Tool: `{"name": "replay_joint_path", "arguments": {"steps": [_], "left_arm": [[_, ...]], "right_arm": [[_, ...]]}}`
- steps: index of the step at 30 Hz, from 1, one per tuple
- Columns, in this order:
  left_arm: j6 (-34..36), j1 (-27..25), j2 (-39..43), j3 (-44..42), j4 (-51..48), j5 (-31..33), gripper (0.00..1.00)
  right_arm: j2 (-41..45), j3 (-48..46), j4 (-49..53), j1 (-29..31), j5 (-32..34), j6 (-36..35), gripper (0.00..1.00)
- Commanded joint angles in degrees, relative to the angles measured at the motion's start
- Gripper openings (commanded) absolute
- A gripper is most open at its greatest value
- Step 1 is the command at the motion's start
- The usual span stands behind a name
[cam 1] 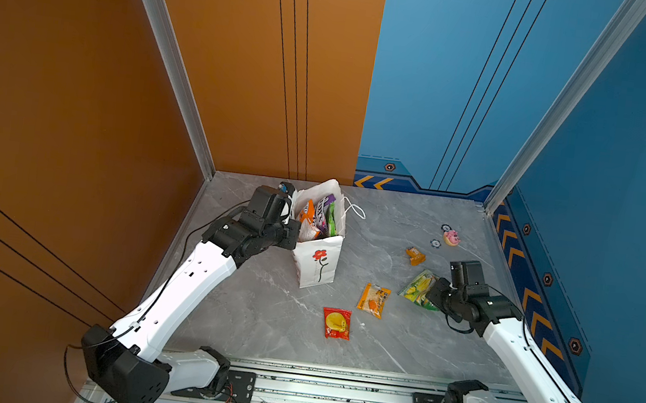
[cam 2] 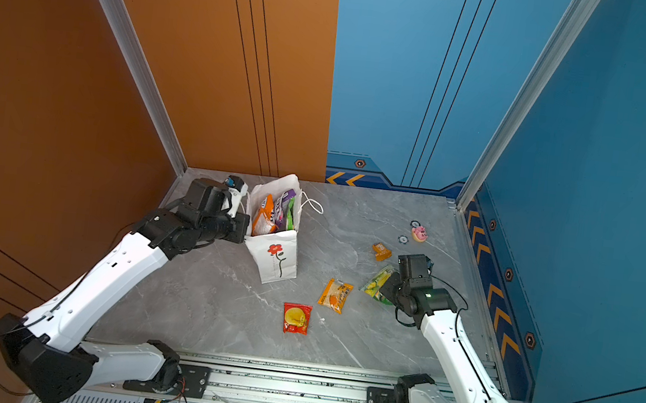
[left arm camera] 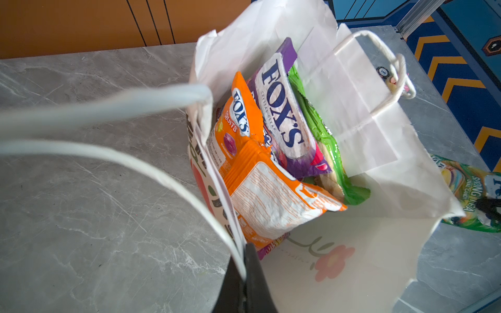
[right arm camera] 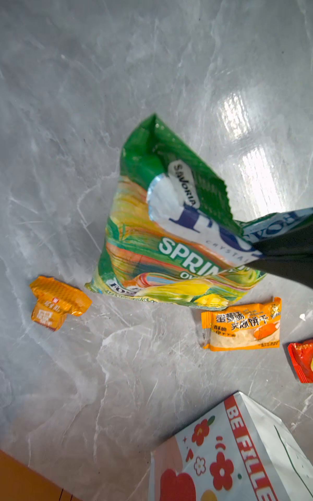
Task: Place the snacks into the paper bag
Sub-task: 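Lift the Spring Tea pack with the right gripper over the paper bag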
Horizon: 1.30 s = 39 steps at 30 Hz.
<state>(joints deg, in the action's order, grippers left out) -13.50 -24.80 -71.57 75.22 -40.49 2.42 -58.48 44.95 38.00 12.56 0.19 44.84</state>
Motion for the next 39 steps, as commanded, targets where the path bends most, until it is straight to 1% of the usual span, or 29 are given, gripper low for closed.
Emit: {"name": "replay_joint_path", "arguments": {"steps": [1, 6, 11, 14, 20, 26, 32, 39], "left_arm": [[0.23, -0.25, 1.45, 0.37, 3.58, 1.09, 0.00], [0.17, -0.25, 1.48, 0.44, 3.58, 1.01, 0.00], [0.22, -0.25, 1.44, 0.42, 3.58, 1.01, 0.00], [0.23, -0.25, 1.48, 0.37, 3.61, 1.01, 0.00], [0.23, -0.13, 1.25, 0.39, 3.58, 1.14, 0.00], [0.09, -0.13, 1.17, 0.46, 3.58, 0.75, 0.00], [0.12, -0.11, 1.22, 0.42, 3.58, 0.92, 0.00], [0.22, -0.14, 1.16, 0.38, 3.58, 1.01, 0.00]], "right_arm": [[0.61, 3.56, -0.03, 1.19, 1.48, 0.30, 0.00], [0.29, 6.24, 0.11, 3.11, 2.97, 0.22, 0.00], [0.03, 9.32, -0.38, 3.78, 2.74, 0.26, 0.00], [-0.72, 12.70, -0.60, 4.54, 2.28, -0.37, 0.00], [-1.69, 19.48, -1.67, 6.60, 5.37, -1.24, 0.00], [-5.24, 29.23, -0.12, 7.02, 5.66, -4.69, 0.00], [-8.51, 35.37, -1.76, 8.77, 5.52, -5.28, 0.00], [-12.76, 43.21, -2.98, 13.74, 6.26, -6.80, 0.00]]}}
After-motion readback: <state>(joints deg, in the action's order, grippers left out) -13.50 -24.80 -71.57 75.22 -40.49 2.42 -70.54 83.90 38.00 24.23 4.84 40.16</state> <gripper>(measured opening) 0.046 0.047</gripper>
